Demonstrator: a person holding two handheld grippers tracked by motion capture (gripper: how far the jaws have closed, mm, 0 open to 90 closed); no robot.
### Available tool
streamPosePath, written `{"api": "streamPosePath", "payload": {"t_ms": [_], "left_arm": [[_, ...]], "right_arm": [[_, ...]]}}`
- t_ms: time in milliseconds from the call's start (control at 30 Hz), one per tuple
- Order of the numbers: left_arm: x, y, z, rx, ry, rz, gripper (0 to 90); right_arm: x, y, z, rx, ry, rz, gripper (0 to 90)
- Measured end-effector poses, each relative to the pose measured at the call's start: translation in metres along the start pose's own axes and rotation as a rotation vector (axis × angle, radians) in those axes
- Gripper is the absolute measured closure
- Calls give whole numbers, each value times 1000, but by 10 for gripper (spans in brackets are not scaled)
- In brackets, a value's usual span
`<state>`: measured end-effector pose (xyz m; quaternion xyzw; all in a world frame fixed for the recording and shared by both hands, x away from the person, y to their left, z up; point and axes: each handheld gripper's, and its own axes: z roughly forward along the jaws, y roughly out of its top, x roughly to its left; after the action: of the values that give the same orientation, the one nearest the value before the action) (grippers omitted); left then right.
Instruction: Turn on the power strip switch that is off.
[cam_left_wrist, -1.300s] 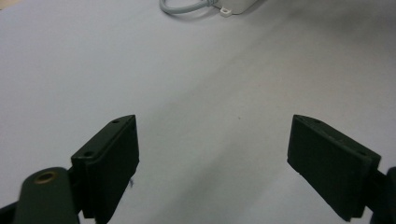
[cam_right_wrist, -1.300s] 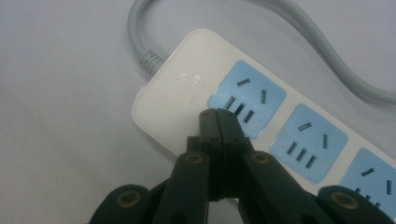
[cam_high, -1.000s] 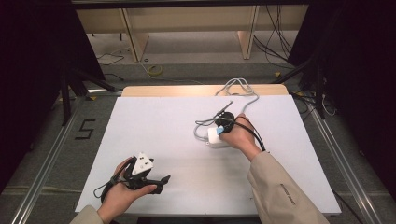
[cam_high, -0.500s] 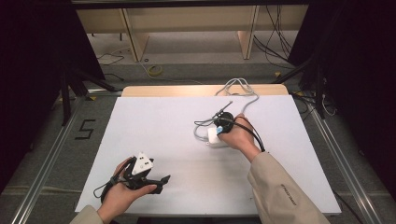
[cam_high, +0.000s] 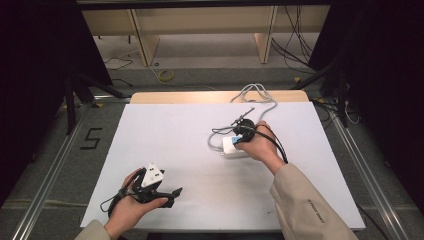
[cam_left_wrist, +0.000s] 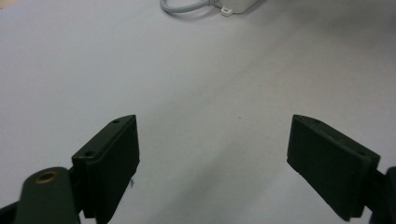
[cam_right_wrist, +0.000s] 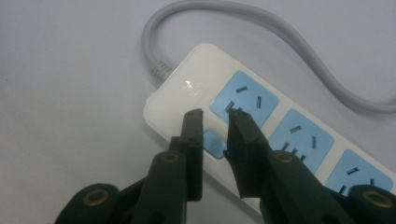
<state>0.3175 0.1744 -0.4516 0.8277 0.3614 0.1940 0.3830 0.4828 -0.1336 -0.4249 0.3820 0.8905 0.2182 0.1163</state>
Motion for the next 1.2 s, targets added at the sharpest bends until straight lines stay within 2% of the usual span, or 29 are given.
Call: {"api": "streamPosePath", "payload": {"t_ms": [333, 633, 933, 1200], "left_arm": [[0, 0, 0, 3, 1, -2, 165], [1, -1, 0, 5, 3, -5, 165], [2, -2, 0, 4, 7, -16, 165], [2, -2, 0, 6, 12, -19, 164]], "right_arm": [[1, -8, -7, -24, 35, -9, 684], [0, -17, -21, -57, 52, -7, 633], [0, -35, -33, -91, 70, -8, 579], [-4, -58, -43, -95, 82, 3, 561]]}}
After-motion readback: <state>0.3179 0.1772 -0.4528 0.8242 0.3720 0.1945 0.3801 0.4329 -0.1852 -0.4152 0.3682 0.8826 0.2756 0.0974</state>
